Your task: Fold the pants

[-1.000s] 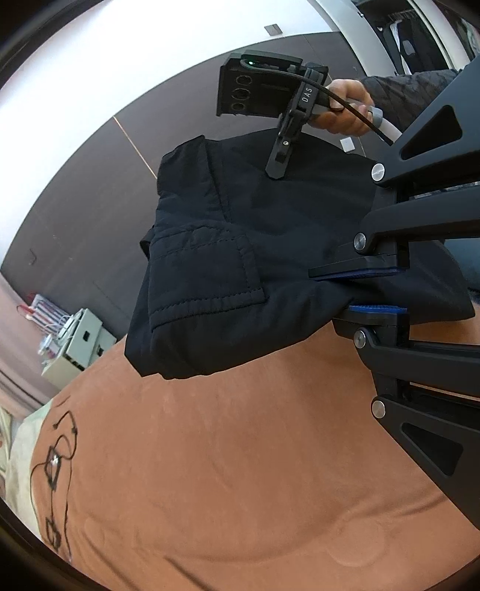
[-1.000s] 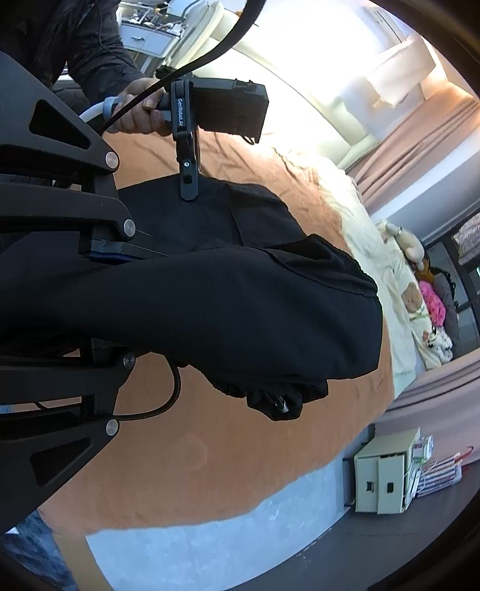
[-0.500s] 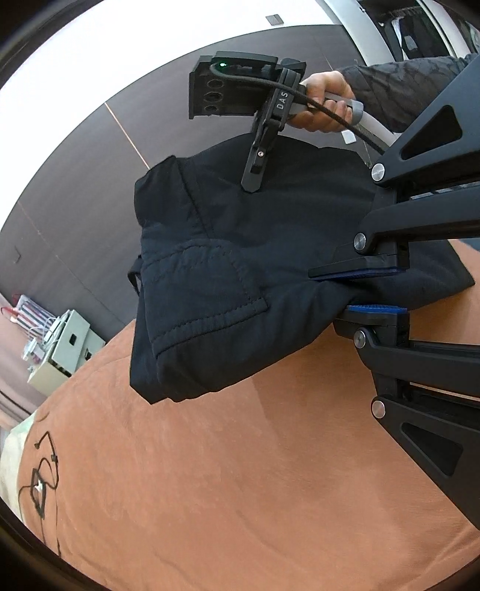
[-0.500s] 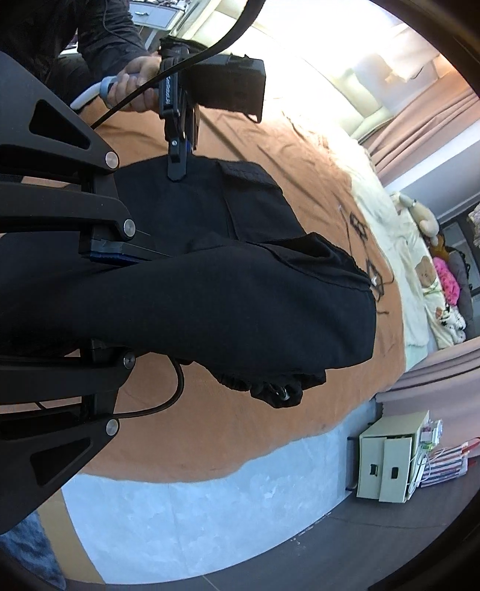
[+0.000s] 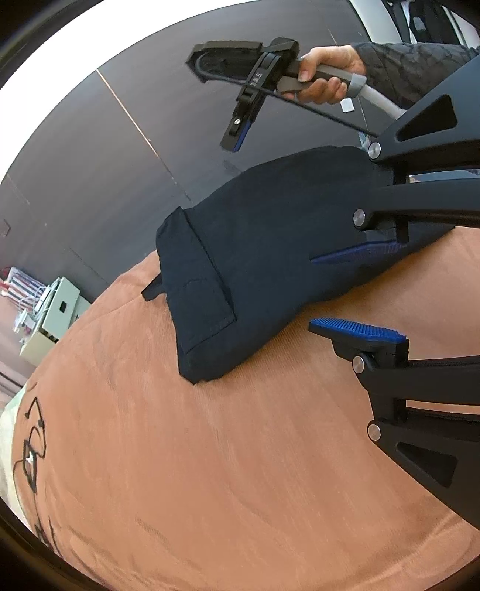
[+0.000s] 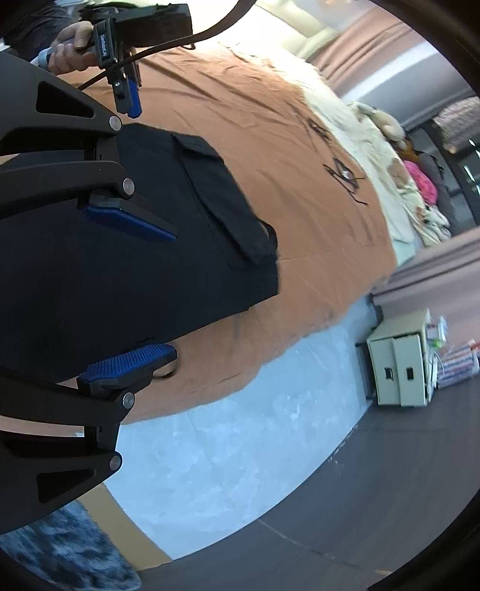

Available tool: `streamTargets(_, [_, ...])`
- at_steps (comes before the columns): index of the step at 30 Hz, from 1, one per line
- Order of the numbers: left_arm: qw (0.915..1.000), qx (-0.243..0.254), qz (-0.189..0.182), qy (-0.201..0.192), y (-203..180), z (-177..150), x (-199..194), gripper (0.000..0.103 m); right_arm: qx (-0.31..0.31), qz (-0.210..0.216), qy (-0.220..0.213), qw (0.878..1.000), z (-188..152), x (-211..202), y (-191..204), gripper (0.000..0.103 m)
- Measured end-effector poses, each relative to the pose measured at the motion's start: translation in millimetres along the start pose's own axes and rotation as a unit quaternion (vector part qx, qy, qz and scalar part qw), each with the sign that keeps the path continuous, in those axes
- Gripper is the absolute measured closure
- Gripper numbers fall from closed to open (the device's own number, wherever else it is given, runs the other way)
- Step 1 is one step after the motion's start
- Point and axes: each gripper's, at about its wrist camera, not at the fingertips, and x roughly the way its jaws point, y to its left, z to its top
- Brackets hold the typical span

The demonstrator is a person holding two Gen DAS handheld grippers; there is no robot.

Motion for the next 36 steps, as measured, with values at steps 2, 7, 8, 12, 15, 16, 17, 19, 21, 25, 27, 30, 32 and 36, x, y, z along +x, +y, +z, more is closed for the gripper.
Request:
streamTargets(2, [1.0000,0.001,0.002,-0.001,-1.1,-3.8,-8.6,0.070,0.003,-0.002,-0.003,1.000,-12.5,-13.4,6.4,0.047])
streamTargets(7, [0.9999,0.010,0.008,-0.003,-10.8,-10.0,-31.5,0.069,0.005,0.002,-0.006,1.000,-46.9,-49.1,21.5,0.047])
streamTargets(8, [0.9999,0.010,0.008,-0.002,-12.0,-3.2,-31.0,0.068,0.007,0.005,-0.006,1.000,-48.5,-52.5,20.4,0.047])
streamTargets(12, [0.9998,0.015,0.010,-0.009,-18.4,-4.2,-50.5,0.064,0.008,0.007,-0.014,1.000,-58.7,-76.7,25.9,0.045])
streamTargets(15, [0.9996,0.017,0.012,-0.019,-24.8,-6.3,-68.4,0.054,0.011,0.010,-0.025,1.000,-68.8,-101.4,34.8,0.039])
streamTargets(16, [0.9994,0.021,0.013,-0.024,-28.3,-9.6,-78.9,0.053,0.011,0.012,-0.025,1.000,-66.9,-98.6,34.0,0.038])
streamTargets(17, [0.9993,0.023,0.015,-0.025,-30.1,-9.1,-81.9,0.051,0.011,0.013,-0.027,0.999,-70.8,-105.3,37.8,0.038])
streamTargets(19, [0.9990,0.028,0.018,-0.029,-35.3,-13.0,-94.8,0.046,0.008,0.014,-0.031,0.999,-78.5,-113.4,43.8,0.038])
streamTargets(21, [0.9987,0.031,0.018,-0.034,-40.0,-15.6,-106.7,0.035,0.001,0.013,-0.033,0.999,-87.2,-122.2,51.8,0.036])
streamTargets(25, [0.9976,0.042,0.019,-0.051,-52.2,-27.2,-139.1,0.025,-0.004,0.003,-0.048,0.999,-102.6,-142.8,66.6,0.024])
streamTargets(27, [0.9969,0.050,0.023,-0.056,-58.5,-33.9,-154.2,0.021,0.000,-0.005,-0.053,0.999,-110.1,-150.8,70.7,0.017])
streamTargets(30, [0.9956,0.057,0.023,-0.070,-66.6,-45.2,-179.9,0.013,-0.005,-0.005,-0.061,0.998,-122.1,-165.4,81.0,0.016])
streamTargets(32, [0.9944,0.063,0.023,-0.081,-71.2,-54.1,-198.3,0.010,-0.013,-0.025,-0.069,0.997,-133.1,-179.9,94.3,0.011])
streamTargets(36, [0.9917,0.075,0.032,-0.099,-77.5,-70.3,-230.5,0.004,-0.022,-0.041,-0.081,0.996,-150.3,-201.1,125.5,0.007])
